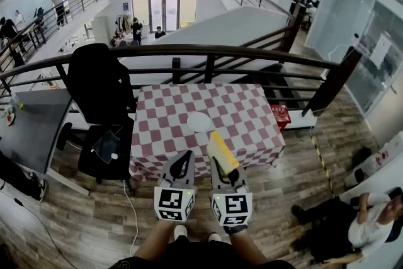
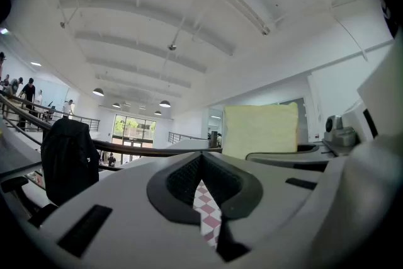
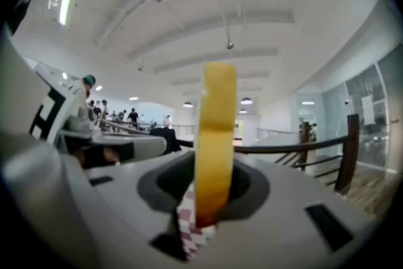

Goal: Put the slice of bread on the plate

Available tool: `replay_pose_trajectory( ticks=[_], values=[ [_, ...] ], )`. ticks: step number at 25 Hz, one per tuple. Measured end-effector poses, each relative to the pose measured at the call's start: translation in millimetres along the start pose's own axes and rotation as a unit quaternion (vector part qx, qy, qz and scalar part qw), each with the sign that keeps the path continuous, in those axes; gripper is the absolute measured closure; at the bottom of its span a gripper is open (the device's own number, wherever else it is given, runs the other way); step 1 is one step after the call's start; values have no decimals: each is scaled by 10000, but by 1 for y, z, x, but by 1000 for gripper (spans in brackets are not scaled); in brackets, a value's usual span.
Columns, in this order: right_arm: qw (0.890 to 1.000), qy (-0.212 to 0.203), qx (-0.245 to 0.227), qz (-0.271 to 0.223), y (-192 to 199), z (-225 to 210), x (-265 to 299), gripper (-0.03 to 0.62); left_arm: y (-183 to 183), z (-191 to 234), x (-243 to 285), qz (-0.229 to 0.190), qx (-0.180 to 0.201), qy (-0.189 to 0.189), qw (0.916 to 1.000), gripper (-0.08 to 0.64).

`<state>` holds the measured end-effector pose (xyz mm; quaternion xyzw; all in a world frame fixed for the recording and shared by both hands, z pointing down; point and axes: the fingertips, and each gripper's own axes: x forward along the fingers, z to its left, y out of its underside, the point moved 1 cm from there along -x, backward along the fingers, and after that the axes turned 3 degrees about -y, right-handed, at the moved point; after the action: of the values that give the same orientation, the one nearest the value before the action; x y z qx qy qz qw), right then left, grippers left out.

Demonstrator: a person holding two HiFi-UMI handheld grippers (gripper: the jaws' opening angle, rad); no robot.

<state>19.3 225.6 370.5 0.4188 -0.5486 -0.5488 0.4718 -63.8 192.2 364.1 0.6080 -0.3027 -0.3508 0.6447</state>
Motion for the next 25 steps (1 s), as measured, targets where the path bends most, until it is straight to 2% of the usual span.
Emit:
replay_pose_trajectory(
  ticks=[7, 11, 21, 23, 25],
  values=[
    [9999, 62, 50, 63, 5, 26, 30, 482, 1, 45, -3, 21, -90, -51, 9999, 541],
    [9995, 85, -21, 318, 29, 30, 34, 482, 19, 57, -2, 149, -326, -100, 9993, 541],
    [9969, 439, 291, 587, 53, -3, 45, 482, 50, 49, 32, 367, -557, 156, 9976, 541],
    [9962, 419, 405, 653, 61, -17, 57, 482, 57, 49, 45, 438, -532, 143, 9975, 541],
    [9972, 228, 430, 566, 65, -32, 78, 482, 61, 49, 66, 433, -475, 223, 9977, 541]
  ],
)
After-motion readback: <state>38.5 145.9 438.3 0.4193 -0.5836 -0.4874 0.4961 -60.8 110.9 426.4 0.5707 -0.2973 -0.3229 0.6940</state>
